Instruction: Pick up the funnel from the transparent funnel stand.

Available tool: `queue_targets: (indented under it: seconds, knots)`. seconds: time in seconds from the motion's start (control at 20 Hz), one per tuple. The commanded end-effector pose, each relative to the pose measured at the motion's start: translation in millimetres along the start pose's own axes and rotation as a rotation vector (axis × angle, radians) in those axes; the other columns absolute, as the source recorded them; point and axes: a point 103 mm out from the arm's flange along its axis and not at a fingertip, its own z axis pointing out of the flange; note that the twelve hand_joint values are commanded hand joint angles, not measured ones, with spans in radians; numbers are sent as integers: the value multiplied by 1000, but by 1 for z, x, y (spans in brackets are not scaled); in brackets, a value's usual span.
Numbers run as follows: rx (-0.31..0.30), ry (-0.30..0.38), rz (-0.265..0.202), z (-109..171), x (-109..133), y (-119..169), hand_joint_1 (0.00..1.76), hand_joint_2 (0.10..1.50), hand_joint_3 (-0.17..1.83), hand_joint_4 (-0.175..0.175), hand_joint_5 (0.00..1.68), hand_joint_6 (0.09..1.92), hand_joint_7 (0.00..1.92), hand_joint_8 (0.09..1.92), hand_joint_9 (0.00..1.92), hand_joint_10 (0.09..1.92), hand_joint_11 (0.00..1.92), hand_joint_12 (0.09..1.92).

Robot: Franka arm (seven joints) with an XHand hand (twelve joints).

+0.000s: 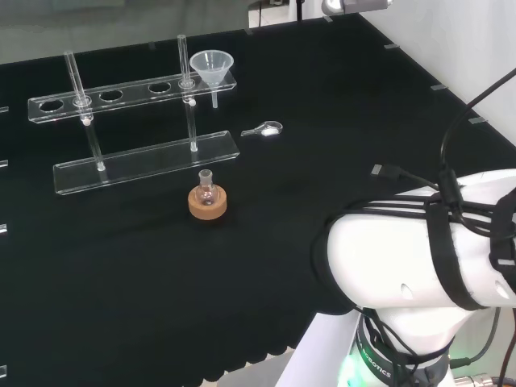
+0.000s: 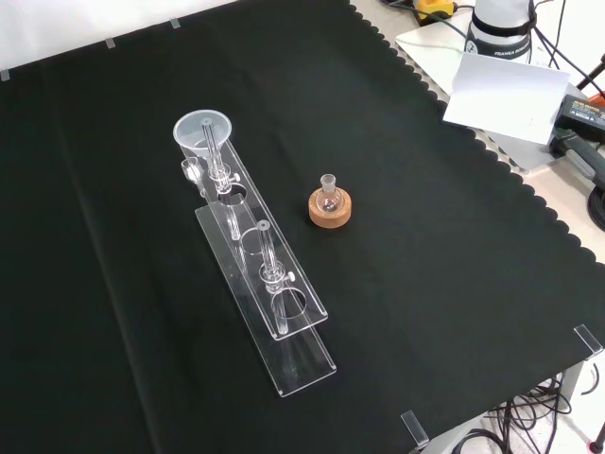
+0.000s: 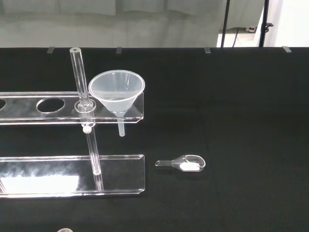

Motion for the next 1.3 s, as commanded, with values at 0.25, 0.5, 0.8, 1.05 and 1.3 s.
queue_targets:
  seconds: [0.25, 0.5, 0.8, 1.05, 1.3]
  knots:
    - [-3, -9, -9, 0, 2, 2, 0, 1153, 459, 17, 107, 87, 0, 297, 81, 660, 36, 1368]
    - [-5, -18, -3, 1, 11, 3, 0, 1159, 446, 17, 113, 87, 0, 297, 82, 661, 33, 1371]
    - [18, -14, 23, 10, 4, 12, 0, 1161, 441, 16, 115, 87, 0, 299, 83, 662, 31, 1372]
    - [27, -18, 45, 21, 2, 18, 0, 1166, 431, 16, 119, 87, 0, 310, 85, 663, 28, 1374]
    - [56, -14, 38, 33, -2, 41, 0, 1168, 424, 15, 123, 87, 0, 315, 89, 665, 27, 1376]
